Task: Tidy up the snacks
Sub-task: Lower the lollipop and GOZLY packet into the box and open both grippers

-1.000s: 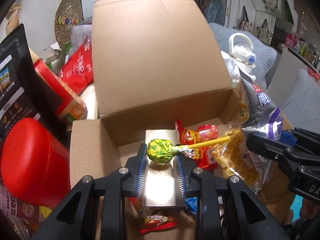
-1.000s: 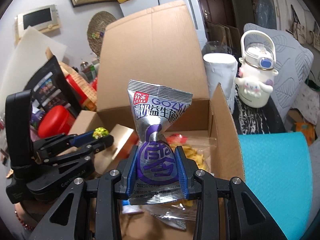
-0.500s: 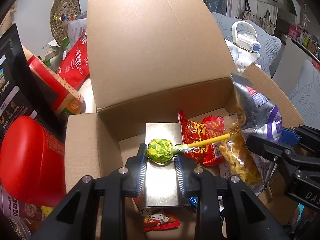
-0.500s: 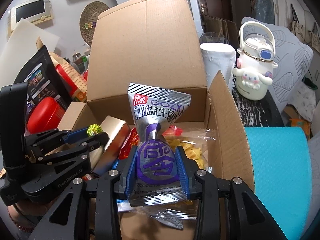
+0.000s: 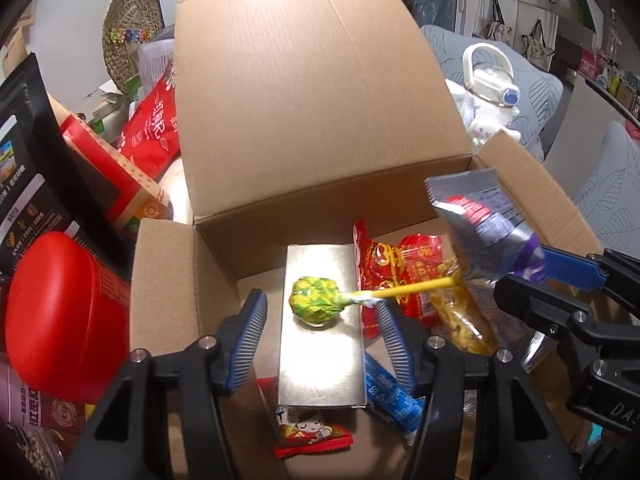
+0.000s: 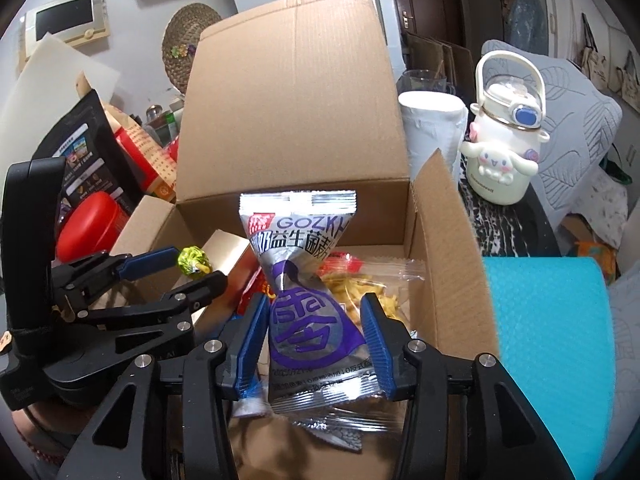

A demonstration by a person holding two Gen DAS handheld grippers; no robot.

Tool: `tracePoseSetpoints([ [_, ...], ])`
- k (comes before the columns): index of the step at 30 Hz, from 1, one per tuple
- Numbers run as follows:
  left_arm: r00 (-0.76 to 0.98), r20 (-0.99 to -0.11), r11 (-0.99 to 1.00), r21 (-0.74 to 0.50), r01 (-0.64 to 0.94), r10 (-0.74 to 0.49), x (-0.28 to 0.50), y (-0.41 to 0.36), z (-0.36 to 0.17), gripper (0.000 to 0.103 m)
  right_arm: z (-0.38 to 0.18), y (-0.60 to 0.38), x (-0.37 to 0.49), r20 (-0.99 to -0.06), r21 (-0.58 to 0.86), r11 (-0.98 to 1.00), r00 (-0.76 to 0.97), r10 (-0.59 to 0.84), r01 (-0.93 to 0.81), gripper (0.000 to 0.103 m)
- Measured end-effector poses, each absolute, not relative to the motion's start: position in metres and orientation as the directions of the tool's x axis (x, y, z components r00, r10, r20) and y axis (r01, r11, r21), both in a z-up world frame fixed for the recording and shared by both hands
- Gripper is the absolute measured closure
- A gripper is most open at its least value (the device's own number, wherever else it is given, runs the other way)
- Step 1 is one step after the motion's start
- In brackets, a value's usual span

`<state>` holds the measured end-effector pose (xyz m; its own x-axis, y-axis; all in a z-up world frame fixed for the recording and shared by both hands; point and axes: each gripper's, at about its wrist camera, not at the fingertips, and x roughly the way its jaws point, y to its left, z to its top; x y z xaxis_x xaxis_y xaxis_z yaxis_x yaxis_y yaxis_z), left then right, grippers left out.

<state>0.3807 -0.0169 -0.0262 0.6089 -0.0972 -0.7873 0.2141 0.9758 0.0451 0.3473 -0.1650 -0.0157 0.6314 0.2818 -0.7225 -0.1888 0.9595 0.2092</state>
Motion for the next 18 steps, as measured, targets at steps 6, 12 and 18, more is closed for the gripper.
tracePoseSetpoints([
  [6, 0.64, -0.759, 0.974, 0.037, 0.224, -0.118, 0.367, -0.019, -0.009, 0.047, 0.002, -0.172, 0.336, -0.691, 0.212, 0.959, 0.665, 0.284, -0.19, 0.051],
  [12, 0.679, -0.721, 0.973, 0.033, 0.23, -0.136, 0.351, -0.021, 0.013, 0.047, 0.022, -0.181, 0.323, -0.653, 0.209, 0.961, 0.706, 0.275, -0.181, 0.051],
  [18, 0.686, -0.705, 0.967, 0.004, 0.256, -0.179, 0.333, -0.024, 0.032, 0.047, 0.042, -0.187, 0.301, -0.627, 0.193, 0.966, 0.735, 0.257, -0.172, 0.051],
])
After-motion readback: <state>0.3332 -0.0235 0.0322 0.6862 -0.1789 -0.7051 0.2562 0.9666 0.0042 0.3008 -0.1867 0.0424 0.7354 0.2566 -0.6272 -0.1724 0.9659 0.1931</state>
